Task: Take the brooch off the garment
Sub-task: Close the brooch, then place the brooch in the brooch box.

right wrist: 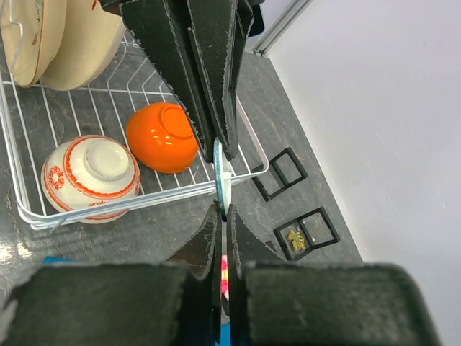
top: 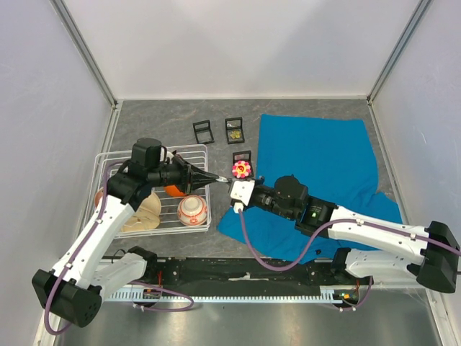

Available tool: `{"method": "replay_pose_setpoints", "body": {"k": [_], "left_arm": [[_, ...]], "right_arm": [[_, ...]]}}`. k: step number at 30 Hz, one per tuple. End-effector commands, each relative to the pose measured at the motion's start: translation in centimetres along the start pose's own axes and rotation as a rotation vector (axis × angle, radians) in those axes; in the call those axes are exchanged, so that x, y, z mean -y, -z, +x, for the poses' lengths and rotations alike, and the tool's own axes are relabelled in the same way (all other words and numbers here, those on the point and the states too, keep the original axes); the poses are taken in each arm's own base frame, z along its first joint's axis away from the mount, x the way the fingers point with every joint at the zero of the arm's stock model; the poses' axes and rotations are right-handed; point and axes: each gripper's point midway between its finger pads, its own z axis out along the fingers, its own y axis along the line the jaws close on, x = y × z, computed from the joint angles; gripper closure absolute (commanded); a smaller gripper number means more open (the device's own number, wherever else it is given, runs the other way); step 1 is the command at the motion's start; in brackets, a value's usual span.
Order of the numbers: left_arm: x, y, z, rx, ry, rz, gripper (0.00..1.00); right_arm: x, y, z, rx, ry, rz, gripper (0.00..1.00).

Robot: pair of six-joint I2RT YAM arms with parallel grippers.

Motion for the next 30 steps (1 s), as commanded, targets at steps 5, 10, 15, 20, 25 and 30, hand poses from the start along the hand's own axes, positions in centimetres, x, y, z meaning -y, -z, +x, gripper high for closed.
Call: {"method": "replay_pose_setpoints", "body": {"k": [5, 10, 15, 20, 25, 30], "left_arm": [[4.0, 0.9, -1.0, 0.115, -0.260, 0.115, 0.61], [6.2, 4.0, -7.0, 0.492, -0.568, 0.152, 0.02], [8.4, 8.0, -8.0, 0.718, -0.891, 0.136, 0.01], [8.0, 8.6, -7.1, 0.714, -1.109, 0.119, 0.01], [6.7, 8.0, -6.6, 0.663, -1.177, 0.117, 0.02], [6.4, 7.4, -6.8, 0.644, -1.188, 0.113, 0.04]], "right_arm": [[2.6, -2.7, -1.2, 0.057, -0.248, 0.039, 1.00], [5.6, -4.7, 2.9, 0.034, -0.522, 0.012, 1.00], [7.2, -10.0, 9.7, -0.102, -0.723, -0.010, 1.00], [7.7, -15.2, 16.2, -0.178, -1.008, 0.023, 1.00], [10.0, -19.0, 20.2, -0.135, -1.205, 0.090, 1.00], [11.1, -21.3, 22.2, -0.117, -1.316, 0.128, 1.00]]}}
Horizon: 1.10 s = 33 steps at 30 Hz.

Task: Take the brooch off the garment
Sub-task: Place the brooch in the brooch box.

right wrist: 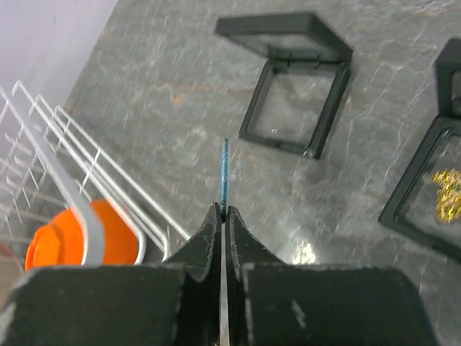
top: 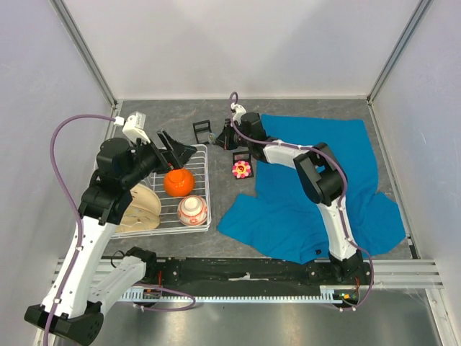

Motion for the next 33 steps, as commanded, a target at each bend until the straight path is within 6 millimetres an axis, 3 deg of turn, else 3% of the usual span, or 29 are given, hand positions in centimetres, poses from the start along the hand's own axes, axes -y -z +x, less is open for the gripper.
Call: {"method": "replay_pose_setpoints", "body": {"k": [1, 2, 10, 23, 33], "left_arm": [[0.3, -0.4, -0.3, 0.014, -0.102, 0.045, 0.04], [0.3, -0.4, -0.3, 0.010, -0.105, 0.048, 0.04], [0.3, -0.2, 0.0, 0.010, -0.118, 0.053, 0.04], [0.4, 0.4, 0.1, 0.011, -0.139, 0.053, 0.04], [0.4, 0.5, 0.1, 0.011, -0.154, 0.045, 0.04]], "right_arm": [[-0.6, -2.6, -3.2, 0.076, -0.142, -0.059, 1.00], [-0.9, -3.1, -4.3, 0.088, -0.144, -0.069, 1.00], [1.6, -4.7, -2.8, 0.102, -0.302, 0.047, 1.00], [1.4, -7.2, -2.6, 0.118, -0.280, 0.082, 1.00], [2.0, -8.8, -0.6, 0.098, -0.262, 0.107, 0.99]]}}
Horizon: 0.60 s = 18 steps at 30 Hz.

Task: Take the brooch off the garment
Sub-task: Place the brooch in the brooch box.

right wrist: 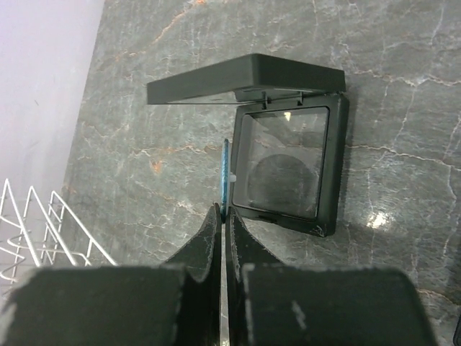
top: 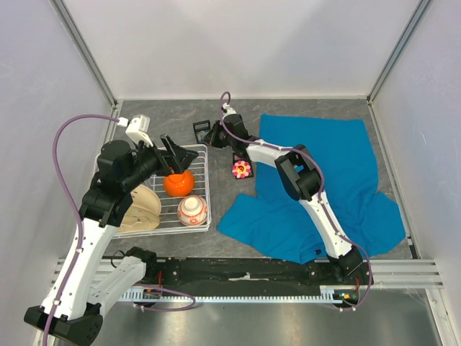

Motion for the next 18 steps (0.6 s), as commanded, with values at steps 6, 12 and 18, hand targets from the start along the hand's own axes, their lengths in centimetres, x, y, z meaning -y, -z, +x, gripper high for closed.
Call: {"method": "replay_pose_setpoints", "body": {"k": [6, 12, 18], "left_arm": [[0.47, 0.51, -1.06, 0.041, -0.080, 0.009, 0.04], [0.50, 0.65, -1.10, 0.043, -0.088, 0.005, 0.04], [0.57, 0.67, -0.86, 0.037, -0.086, 0.010, 0.04]], "right_arm": [[-0.01, -1.21, -0.36, 0.035, 0.019, -0.003, 0.96], [0.36, -1.40, -0.51, 0.041, 0.020, 0.010, 0.88], [0.13, -1.76, -0.74, 0.043, 0.026, 0.008, 0.79]]}}
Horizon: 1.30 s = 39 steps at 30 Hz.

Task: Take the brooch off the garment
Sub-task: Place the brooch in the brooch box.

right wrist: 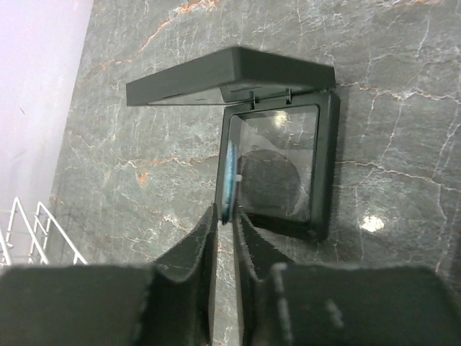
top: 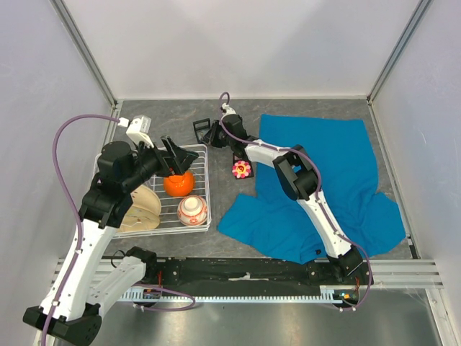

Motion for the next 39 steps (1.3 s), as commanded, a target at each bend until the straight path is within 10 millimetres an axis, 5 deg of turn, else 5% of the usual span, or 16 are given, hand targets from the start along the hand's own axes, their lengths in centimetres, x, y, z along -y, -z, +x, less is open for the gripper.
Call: {"method": "replay_pose_setpoints", "body": {"k": [1, 21, 39], "left_arm": [[0.5, 0.7, -1.0, 0.035, -0.059, 0.014, 0.04], [1.5, 1.3, -0.6, 0.016, -0.028, 0.053, 0.04], [1.4, 1.3, -0.3, -0.002, -0.032, 0.050, 0.04]], "right_arm": [[-0.9, -0.5, -1.3, 0.037, 0.026, -0.010, 0.76], [-2.0, 2.4, -3.3, 0.000, 0.060, 0.078, 0.43], [-2.4, 5.0, -5.8, 0.024, 0.132, 0.168, 0.39]]}}
